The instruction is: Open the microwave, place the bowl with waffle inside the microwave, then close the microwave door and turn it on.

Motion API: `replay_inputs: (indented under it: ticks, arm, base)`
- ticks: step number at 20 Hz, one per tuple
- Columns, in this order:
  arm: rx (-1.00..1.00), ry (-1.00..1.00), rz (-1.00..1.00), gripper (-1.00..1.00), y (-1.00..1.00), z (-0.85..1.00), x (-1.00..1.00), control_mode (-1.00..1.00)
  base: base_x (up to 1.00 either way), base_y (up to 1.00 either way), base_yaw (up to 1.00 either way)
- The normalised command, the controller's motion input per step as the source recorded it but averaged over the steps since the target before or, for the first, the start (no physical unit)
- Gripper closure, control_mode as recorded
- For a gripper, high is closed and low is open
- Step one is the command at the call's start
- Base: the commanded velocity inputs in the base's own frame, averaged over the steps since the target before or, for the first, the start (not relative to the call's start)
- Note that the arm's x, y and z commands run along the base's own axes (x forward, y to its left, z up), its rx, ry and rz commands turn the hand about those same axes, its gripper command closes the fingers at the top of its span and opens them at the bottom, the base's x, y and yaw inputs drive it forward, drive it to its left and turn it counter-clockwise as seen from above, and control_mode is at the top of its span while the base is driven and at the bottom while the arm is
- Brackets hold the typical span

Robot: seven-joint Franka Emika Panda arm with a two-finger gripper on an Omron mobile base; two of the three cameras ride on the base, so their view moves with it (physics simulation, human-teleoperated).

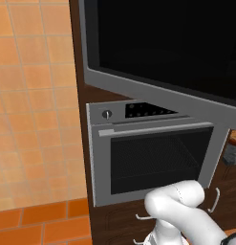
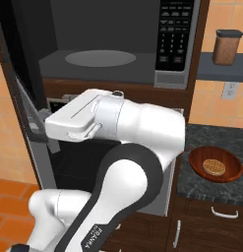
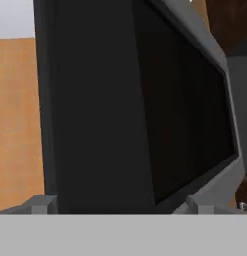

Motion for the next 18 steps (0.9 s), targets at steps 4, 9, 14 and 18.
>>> replay_inputs:
  ticks: [4, 9, 14, 18]
  arm:
    - [0.0, 0.01, 0.24, -1.0, 0.8, 0.0, -0.28, -1.0]
    - [-0.01, 0.0, 0.16, -1.0, 0.98, 0.0, -0.21, -1.0]
    - [-0.04, 0.0, 0.12, -1.0, 1.0, 0.0, -0.26, -1.0]
    - [-0.04, 0.0, 0.12, -1.0, 0.99, 0.0, -0.17, -1.0]
  base:
    - [0.0, 0.0, 0.0]
    - [0.0, 0.0, 0.0]
    - [0.0, 0.0, 0.0]
    - [0.0, 0.0, 0.0]
